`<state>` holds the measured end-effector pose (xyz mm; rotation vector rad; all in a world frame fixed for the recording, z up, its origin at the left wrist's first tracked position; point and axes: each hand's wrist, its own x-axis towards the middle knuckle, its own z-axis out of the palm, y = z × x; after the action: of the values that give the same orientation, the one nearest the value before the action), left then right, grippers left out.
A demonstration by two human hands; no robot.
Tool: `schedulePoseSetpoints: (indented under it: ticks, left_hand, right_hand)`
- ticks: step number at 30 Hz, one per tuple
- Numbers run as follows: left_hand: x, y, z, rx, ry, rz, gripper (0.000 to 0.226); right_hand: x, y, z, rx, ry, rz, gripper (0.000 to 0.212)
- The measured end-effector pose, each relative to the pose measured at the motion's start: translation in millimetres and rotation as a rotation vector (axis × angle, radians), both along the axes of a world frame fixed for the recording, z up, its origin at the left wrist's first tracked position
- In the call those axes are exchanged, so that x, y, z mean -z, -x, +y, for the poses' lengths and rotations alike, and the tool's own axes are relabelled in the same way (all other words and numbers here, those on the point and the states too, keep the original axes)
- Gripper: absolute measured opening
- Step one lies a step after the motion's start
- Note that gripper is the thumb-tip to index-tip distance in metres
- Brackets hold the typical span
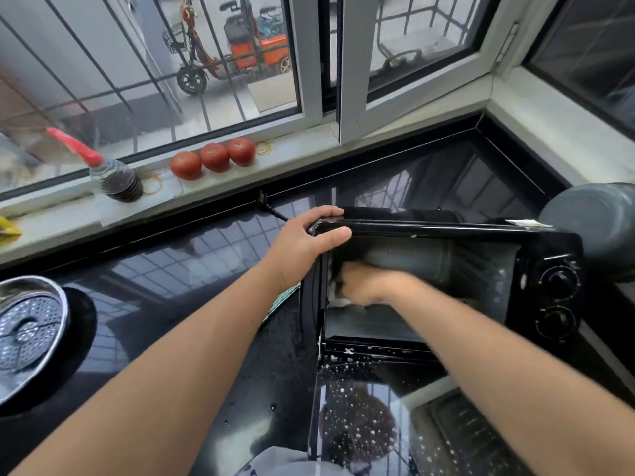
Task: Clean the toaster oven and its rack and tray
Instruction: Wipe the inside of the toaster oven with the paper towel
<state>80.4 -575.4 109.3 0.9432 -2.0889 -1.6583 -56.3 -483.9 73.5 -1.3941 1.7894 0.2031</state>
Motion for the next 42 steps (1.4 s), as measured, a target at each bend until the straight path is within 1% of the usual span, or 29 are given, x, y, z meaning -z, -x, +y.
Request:
schedulePoseSetpoints:
  ticks: [2, 5, 9, 11, 13, 14, 16, 18, 21, 22, 24, 25, 28, 29, 30, 31, 32, 35, 36, 38, 39, 41, 42]
  left_hand:
    - [0, -1, -2, 0.002, 0.018, 0.003, 0.044]
    - [-1, -1, -3, 0.005, 0.005, 0.0, 0.043]
    - [-3, -2, -2, 0.026, 0.016, -0.02, 0.042]
    - [-1, -2, -2, 0.02, 0.015, -0.014, 0.037]
    - [-2, 0, -3, 0.014, 0.021, -0.008, 0.037]
    - [-2, 1, -3, 0.012, 0.02, -0.005, 0.04]
    - [-1, 2, -5, 0.005, 0.018, -0.007, 0.046]
    - [0, 2, -6, -0.002, 0.03, -0.01, 0.047]
    - [0, 2, -10, 0.008, 0.018, -0.015, 0.046]
    - [0, 2, -11, 0.007, 0.014, -0.015, 0.046]
    - [-1, 3, -12, -0.008, 0.004, -0.016, 0.047]
    - [-1, 3, -13, -0.011, 0.003, -0.02, 0.046]
    - [0, 3, -10, -0.007, 0.011, -0.019, 0.047]
    - [0, 2, -9, -0.005, 0.015, -0.011, 0.049]
    - [0, 2, -8, -0.006, 0.017, -0.002, 0.05]
    - [1, 2, -8, -0.008, 0.013, 0.006, 0.051]
    - [1, 1, -7, -0.008, 0.008, 0.014, 0.05]
    - [2, 1, -6, -0.029, -0.033, 0.047, 0.05]
    - [3, 0, -6, -0.035, -0.049, 0.063, 0.053]
    - [3, 1, -6, -0.033, -0.062, 0.082, 0.055]
    - [3, 2, -5, -0.028, -0.056, 0.082, 0.052]
    - [3, 3, -5, -0.022, -0.041, 0.079, 0.044]
    - [4, 3, -5, -0.021, -0.038, 0.076, 0.043]
  right_hand:
    - [6, -13, -6, 0.101, 0.056, -0.033, 0.012]
    - [0, 13, 4, 0.141, 0.009, -0.049, 0.03]
    - [-8, 67, 30, 0.14, -0.172, 0.098, 0.042]
    - [-8, 80, 35, 0.115, -0.22, 0.187, 0.037]
    - [-16, 63, 30, 0.061, -0.185, 0.243, 0.027]
    - [-19, 45, 23, 0.039, -0.143, 0.212, 0.027]
    - [-22, 3, 10, 0.006, -0.042, 0.11, 0.035]
    - [-21, -28, 2, -0.032, 0.044, 0.136, 0.032]
    - [-12, -23, 10, -0.04, 0.069, 0.172, 0.024]
    - [-12, -13, 18, -0.056, 0.064, 0.196, 0.022]
    - [-14, 12, 39, -0.046, 0.041, 0.304, 0.022]
    - [-17, 23, 51, -0.029, 0.02, 0.361, 0.023]
    - [-20, 42, 87, -0.085, -0.075, 0.6, 0.035]
    - [-19, 42, 92, -0.095, -0.132, 0.664, 0.037]
    - [-18, 37, 90, -0.075, -0.17, 0.688, 0.036]
    - [-16, 29, 84, -0.052, -0.156, 0.658, 0.035]
    - [-18, 17, 73, -0.045, -0.106, 0.582, 0.034]
    - [-22, -32, 38, -0.119, 0.087, 0.249, 0.03]
    - [-21, -46, 31, -0.156, 0.121, 0.211, 0.029]
    - [-13, -57, 27, -0.178, 0.173, 0.264, 0.035]
    - [-11, -55, 31, -0.143, 0.175, 0.281, 0.045]
    - [-11, -38, 47, -0.083, 0.097, 0.304, 0.064]
    - [-12, -24, 56, -0.071, 0.035, 0.327, 0.065]
